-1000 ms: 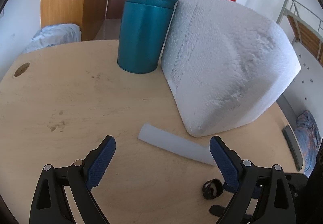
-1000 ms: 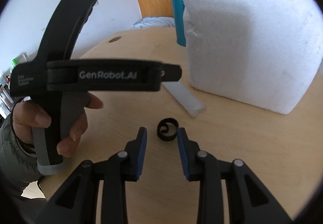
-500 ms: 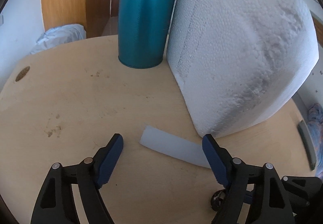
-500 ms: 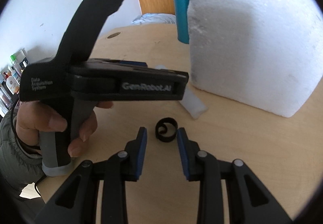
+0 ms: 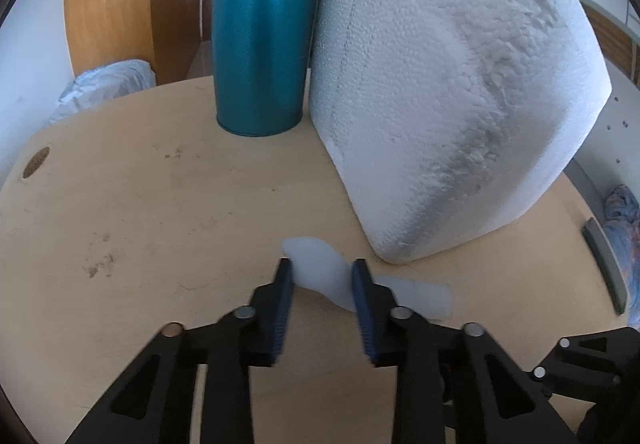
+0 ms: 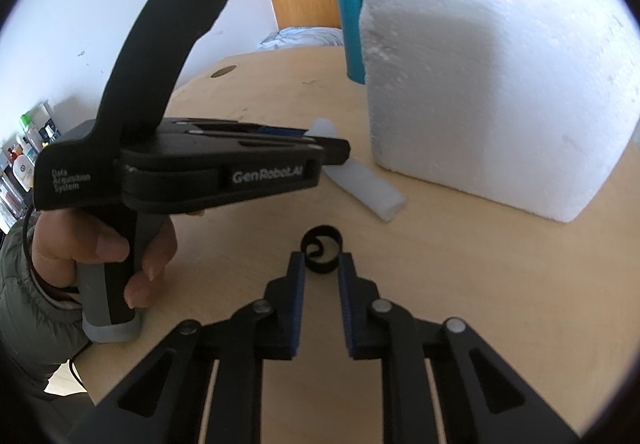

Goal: Organize soft objects
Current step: 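Grasp the white plastic strip with the left gripper while the right holds the hair tie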

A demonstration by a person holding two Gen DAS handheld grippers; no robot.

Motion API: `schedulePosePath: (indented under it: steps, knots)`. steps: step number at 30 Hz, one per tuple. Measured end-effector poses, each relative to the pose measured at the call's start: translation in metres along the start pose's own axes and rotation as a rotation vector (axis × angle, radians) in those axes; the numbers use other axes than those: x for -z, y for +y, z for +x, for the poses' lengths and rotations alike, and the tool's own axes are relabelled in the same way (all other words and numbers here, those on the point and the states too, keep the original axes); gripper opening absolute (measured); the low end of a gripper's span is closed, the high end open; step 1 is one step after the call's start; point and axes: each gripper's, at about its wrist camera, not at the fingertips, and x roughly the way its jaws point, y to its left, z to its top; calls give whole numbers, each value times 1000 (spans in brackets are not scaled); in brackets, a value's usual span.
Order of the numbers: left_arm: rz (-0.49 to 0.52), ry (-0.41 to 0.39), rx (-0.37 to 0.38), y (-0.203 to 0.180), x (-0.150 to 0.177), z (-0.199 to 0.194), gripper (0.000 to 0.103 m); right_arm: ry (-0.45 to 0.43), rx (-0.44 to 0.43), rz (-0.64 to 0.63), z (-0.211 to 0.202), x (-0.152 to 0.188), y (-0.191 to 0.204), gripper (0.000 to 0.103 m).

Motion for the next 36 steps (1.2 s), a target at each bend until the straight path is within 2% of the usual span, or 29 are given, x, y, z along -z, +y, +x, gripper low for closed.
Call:
schedulePosePath:
  steps: [2, 8, 36]
  knots:
    - [0, 2, 17, 0, 2, -2, 20, -6, -6, 2, 0, 0, -1, 19]
    - [-16, 4, 52, 2, 1, -3, 16, -16, -10, 18, 0, -1, -6, 19]
    - [-67, -60, 31, 22, 26, -60, 14, -58, -16, 26, -23, 10, -3, 19]
